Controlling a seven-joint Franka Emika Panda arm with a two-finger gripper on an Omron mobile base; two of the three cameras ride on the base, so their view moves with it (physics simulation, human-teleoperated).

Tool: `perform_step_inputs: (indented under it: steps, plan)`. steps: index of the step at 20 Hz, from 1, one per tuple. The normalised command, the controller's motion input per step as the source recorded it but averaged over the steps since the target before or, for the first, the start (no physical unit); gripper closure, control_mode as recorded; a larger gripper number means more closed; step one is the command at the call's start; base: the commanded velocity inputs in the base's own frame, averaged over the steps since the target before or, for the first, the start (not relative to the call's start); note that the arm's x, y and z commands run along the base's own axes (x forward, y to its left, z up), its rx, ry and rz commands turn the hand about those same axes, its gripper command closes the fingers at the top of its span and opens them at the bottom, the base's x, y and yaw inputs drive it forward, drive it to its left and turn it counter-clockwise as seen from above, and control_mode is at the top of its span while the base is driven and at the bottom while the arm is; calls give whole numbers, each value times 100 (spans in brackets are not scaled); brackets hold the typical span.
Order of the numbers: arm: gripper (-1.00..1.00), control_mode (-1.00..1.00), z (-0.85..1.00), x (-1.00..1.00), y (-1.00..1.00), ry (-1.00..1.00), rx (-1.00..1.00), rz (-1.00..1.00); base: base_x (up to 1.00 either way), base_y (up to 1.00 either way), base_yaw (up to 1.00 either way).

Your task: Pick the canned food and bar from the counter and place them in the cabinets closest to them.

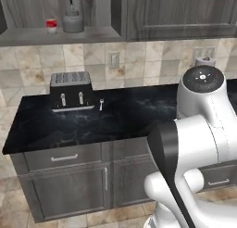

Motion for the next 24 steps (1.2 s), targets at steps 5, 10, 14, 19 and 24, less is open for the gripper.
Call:
perform_step_inputs:
  steps: [5, 10, 14, 19, 24]
  plan:
    - [-100, 100, 0, 0, 0, 0, 0, 0, -27, -60, -1]
    - [-100, 100, 0, 0, 0, 0, 0, 0, -27, -61, -1]
    - [-100, 100, 0, 0, 0, 0, 0, 0, -28, -62, -1]
    - [-100, 100, 0, 0, 0, 0, 0, 0, -27, -65, -1]
    - [-100, 100, 0, 0, 0, 0, 0, 0, -25, -65, -1]
